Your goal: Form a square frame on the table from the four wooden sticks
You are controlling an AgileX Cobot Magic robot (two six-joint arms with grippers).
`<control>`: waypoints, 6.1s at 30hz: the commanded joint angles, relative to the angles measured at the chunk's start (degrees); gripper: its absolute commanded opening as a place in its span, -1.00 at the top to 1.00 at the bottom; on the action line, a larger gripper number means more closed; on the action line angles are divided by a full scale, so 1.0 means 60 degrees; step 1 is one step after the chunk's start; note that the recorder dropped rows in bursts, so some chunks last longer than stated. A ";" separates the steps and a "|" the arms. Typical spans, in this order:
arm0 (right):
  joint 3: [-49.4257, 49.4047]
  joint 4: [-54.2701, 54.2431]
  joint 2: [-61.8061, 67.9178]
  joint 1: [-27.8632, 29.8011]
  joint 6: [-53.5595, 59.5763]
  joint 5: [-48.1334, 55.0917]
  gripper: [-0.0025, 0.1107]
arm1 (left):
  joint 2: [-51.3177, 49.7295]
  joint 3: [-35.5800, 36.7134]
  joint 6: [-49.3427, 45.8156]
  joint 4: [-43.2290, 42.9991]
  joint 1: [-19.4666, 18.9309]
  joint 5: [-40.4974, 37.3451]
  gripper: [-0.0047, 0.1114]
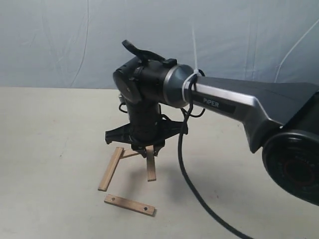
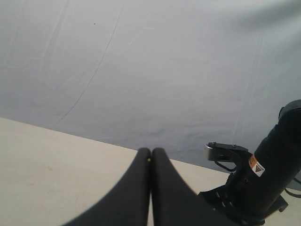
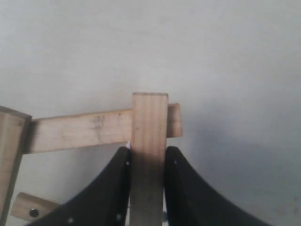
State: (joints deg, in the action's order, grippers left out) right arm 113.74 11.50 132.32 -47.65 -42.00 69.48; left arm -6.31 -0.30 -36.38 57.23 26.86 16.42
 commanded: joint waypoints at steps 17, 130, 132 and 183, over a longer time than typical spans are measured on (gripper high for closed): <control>-0.1765 -0.0358 -0.0122 -0.0171 -0.0849 -0.1380 0.97 | 0.0047 0.0050 -0.0031 0.0049 0.0004 -0.0016 0.92; -1.8040 -0.1378 -1.9894 0.7264 0.6008 -1.1386 0.97 | 0.0047 0.0050 -0.0031 0.0049 0.0004 -0.0016 0.92; -1.8040 -0.1378 -1.9894 0.7264 0.6008 -1.1386 0.97 | 0.0047 0.0050 -0.0040 -0.0011 0.0004 0.0085 0.92; -1.8957 -0.1917 -2.2053 0.7716 0.5921 -0.8064 0.97 | 0.1052 0.0050 0.6295 -0.9269 -0.4117 -0.5983 0.92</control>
State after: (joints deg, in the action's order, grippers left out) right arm 0.10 0.00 0.15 -1.74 -6.34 22.38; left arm -0.33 -0.09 1.29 1.50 1.74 -19.15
